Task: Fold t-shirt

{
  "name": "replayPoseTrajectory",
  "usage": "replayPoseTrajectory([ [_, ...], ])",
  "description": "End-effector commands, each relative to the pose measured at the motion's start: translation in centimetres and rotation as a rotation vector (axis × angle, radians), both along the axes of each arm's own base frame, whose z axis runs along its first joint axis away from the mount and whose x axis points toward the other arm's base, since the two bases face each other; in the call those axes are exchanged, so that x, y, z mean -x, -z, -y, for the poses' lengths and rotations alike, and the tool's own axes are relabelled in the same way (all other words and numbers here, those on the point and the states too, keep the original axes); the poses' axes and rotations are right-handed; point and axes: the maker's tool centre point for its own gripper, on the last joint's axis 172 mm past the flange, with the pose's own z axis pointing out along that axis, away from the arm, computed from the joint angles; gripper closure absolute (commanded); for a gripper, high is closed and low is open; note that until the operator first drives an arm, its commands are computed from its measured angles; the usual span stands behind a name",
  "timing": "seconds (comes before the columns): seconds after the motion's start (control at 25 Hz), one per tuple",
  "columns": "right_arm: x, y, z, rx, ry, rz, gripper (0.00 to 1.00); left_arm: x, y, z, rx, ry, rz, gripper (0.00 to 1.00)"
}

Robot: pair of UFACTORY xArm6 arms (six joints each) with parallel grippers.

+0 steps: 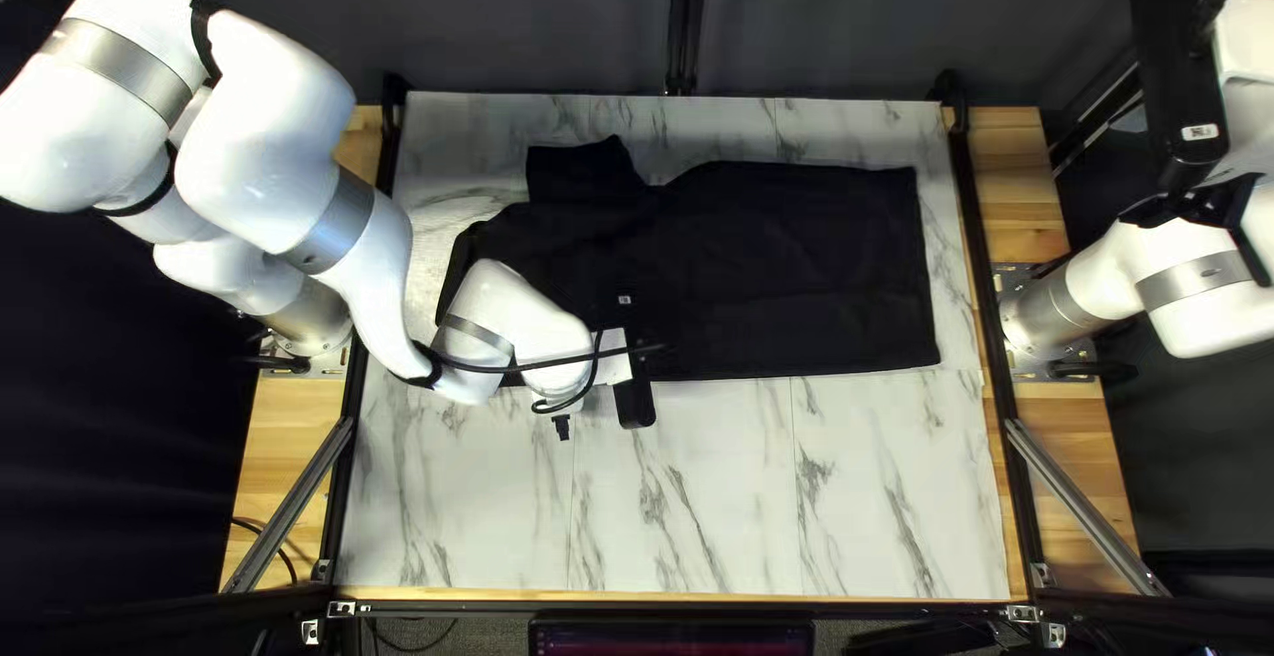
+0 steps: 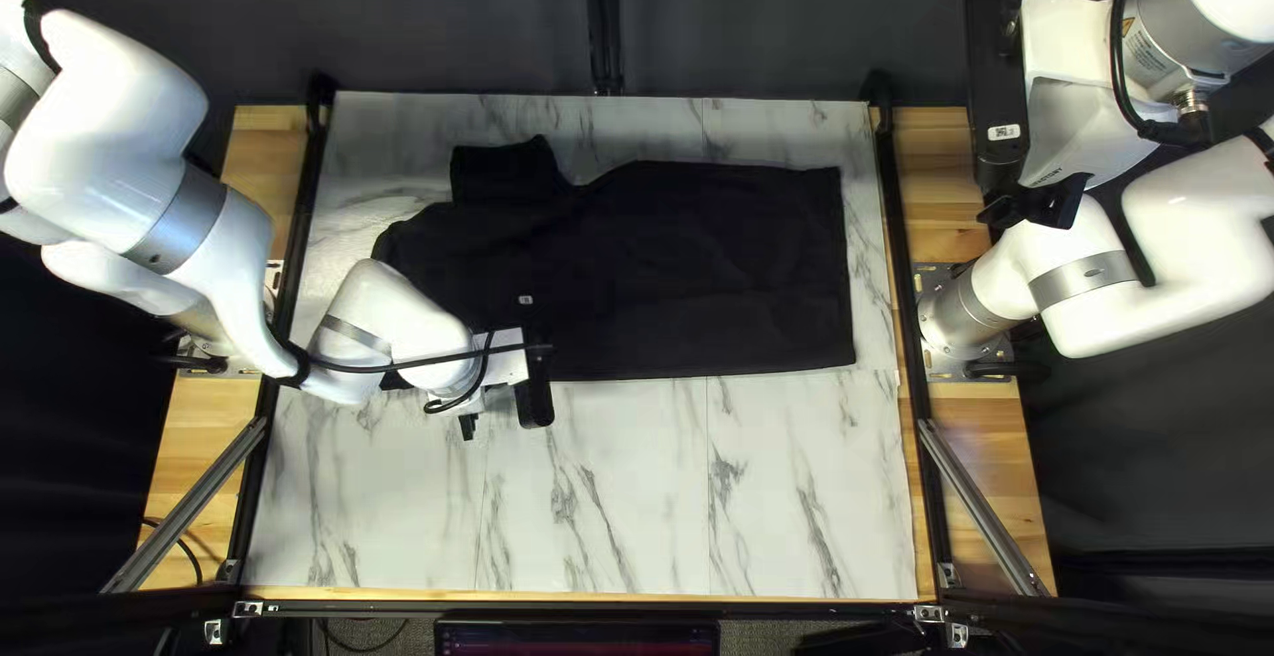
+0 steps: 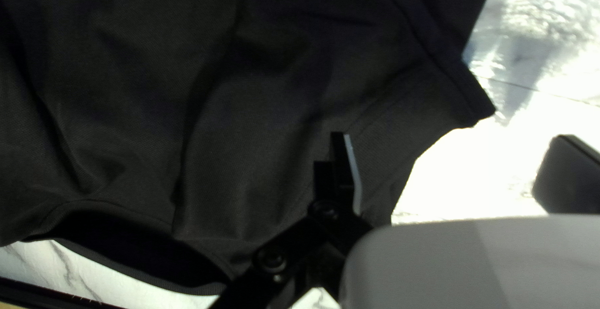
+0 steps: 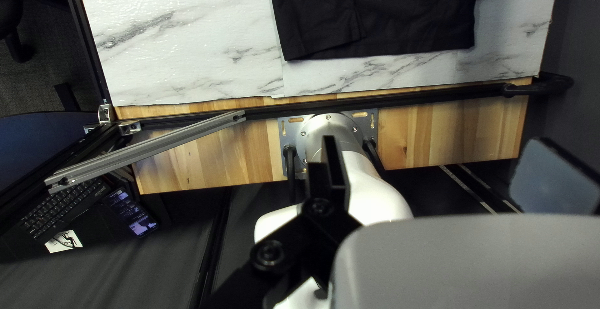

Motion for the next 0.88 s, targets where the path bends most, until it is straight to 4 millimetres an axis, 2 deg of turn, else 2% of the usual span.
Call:
replayPoseTrajectory([
  [0.04,0.0,0.0,0.0,0.000,0.000,0.000,0.00,-0.5,0.0,-0.7,0.009,0.004,0.002,1.00],
  [0.2,0.0,0.0,0.0,0.000,0.000,0.000,0.00,-0.8,-0.2,-1.4,0.019,0.007,0.008,1.00],
  [0.32,0.0,0.0,0.0,0.000,0.000,0.000,0.00,-0.9,-1.5,-1.7,0.013,0.009,0.015,1.00],
  [0.52,0.0,0.0,0.0,0.000,0.000,0.000,0.00,-1.3,-5.2,-3.3,-0.010,0.019,0.046,1.00],
  [0.6,0.0,0.0,0.0,0.000,0.000,0.000,0.00,-2.2,-6.7,-4.3,-0.016,0.028,0.071,1.00],
  [0.76,0.0,0.0,0.0,0.000,0.000,0.000,0.00,-3.9,-8.1,-5.0,-0.027,0.039,0.101,1.00],
  [0.88,0.0,0.0,0.0,0.000,0.000,0.000,0.00,-4.6,-8.0,-5.1,-0.030,0.041,0.108,1.00],
])
